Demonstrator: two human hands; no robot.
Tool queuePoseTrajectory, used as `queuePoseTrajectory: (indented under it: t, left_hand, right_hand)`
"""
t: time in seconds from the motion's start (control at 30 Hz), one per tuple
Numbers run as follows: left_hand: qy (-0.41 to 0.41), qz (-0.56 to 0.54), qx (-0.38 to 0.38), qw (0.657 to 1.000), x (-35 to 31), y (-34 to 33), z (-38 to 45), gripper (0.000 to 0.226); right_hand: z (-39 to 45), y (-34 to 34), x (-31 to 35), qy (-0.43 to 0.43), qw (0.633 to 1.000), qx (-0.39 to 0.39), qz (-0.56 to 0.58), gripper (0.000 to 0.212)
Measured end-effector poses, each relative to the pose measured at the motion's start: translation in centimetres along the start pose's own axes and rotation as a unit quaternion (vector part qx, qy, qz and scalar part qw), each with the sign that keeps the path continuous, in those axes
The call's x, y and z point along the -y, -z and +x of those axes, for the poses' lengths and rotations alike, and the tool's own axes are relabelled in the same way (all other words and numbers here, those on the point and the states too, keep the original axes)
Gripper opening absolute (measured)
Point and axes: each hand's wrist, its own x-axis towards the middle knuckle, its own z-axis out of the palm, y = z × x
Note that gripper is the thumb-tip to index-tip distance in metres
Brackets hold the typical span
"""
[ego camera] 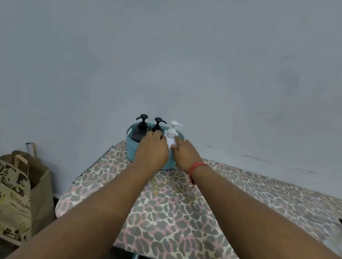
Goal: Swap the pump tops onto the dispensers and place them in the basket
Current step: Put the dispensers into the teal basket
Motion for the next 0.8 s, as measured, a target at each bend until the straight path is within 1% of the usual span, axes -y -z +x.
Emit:
queuePoseTrajectory:
  t: [0.13, 0.23, 0.3, 0.4, 0.47, 0.63, 0.8]
  left_hand:
    - [-0.019, -0.002, -0.001, 1.000, 0.4, -0.4, -0.4, 0.038]
    - [-0.033, -0.014, -0.001, 0.999, 0.6, -0.5, -0.9, 0.041]
    - [-0.043, -0.005, 0.019, 0.999, 0.7, -0.4, -1.5, 0.048]
    - [-0.035, 0.028, 0.060, 0.997, 0.6, 0.0, -2.5, 0.060]
    - [-0.019, 0.039, 0.071, 0.997, 0.4, 0.5, -3.4, 0.064]
    - [-0.013, 0.051, 0.094, 0.994, -1.2, 2.1, -5.8, 0.067]
    - [-0.034, 0.026, 0.103, 0.994, -5.4, 4.0, -8.3, 0.068]
  right_hand:
    - [-0.1, 0.1, -0.3, 0.001, 1.000, 0.023, 0.004, 0.048]
    - [-0.3, 0.1, -0.2, -0.001, 0.999, 0.038, -0.023, 0.053]
    - [-0.5, 0.4, 0.0, -0.012, 0.998, 0.041, -0.045, 0.054]
    - [-1.3, 0.6, 0.2, -0.013, 0.997, 0.024, -0.070, 0.059]
    - [-2.3, 0.7, -0.1, -0.002, 0.997, 0.010, -0.079, 0.062]
    - [-6.3, 2.5, -1.7, -0.010, 0.995, 0.000, -0.099, 0.066]
    - [-11.6, 5.0, -4.2, -0.042, 0.992, -0.020, -0.118, 0.069]
